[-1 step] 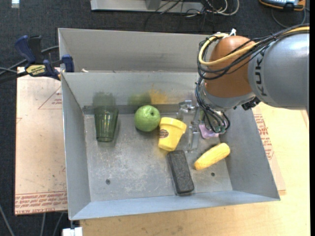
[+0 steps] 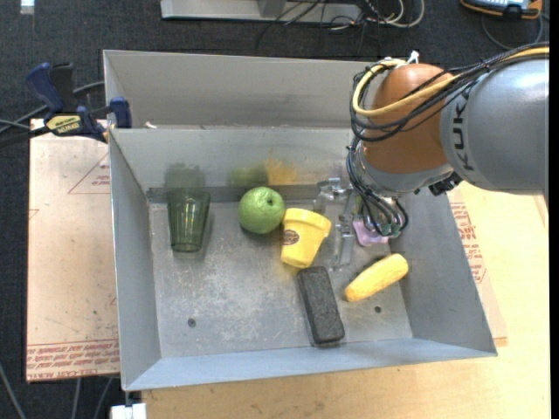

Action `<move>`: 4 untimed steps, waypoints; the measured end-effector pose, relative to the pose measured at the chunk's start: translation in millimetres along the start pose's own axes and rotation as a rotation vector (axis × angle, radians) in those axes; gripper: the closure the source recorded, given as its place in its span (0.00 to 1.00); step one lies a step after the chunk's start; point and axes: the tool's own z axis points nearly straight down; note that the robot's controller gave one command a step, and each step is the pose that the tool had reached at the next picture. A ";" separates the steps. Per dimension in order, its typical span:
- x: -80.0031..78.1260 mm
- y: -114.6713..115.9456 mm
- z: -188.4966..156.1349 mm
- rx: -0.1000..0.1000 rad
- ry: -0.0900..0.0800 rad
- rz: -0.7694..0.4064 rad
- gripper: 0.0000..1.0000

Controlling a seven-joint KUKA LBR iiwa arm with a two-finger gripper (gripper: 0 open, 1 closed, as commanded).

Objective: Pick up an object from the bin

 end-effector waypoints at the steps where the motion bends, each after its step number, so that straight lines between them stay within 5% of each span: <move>1: -14.6 18.6 46.1 0.000 -0.009 -0.018 0.00; 2: -43.8 35.1 72.7 -0.001 -0.005 -0.061 1.00; 3: -43.8 35.0 72.7 -0.001 -0.005 -0.061 1.00; 4: -29.1 33.7 -29.9 -0.002 -0.009 -0.084 1.00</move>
Offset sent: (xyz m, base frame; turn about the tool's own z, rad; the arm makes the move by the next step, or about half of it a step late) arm 0.0424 0.0345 -0.0741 -0.0620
